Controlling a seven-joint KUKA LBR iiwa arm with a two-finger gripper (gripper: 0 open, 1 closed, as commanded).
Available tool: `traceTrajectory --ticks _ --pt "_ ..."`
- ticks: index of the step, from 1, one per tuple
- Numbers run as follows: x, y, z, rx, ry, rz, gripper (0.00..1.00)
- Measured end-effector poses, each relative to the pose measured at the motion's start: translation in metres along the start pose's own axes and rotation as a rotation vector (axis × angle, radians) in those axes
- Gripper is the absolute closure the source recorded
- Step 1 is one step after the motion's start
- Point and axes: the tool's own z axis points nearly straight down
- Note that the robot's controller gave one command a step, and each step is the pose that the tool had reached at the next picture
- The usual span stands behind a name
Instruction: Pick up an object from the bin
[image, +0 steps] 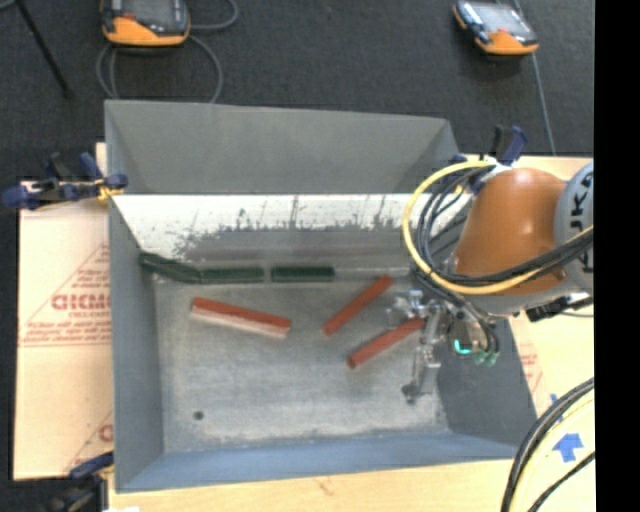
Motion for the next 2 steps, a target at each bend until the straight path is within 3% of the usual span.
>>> traceTrajectory --ticks 1,2 --pt "-0.0372 -0.0069 0.0943 0.001 -0.005 -0.269 0.0" --pt "-0.0385 -0.0057 0.0917 0.0 -0.009 -0.271 1.0"
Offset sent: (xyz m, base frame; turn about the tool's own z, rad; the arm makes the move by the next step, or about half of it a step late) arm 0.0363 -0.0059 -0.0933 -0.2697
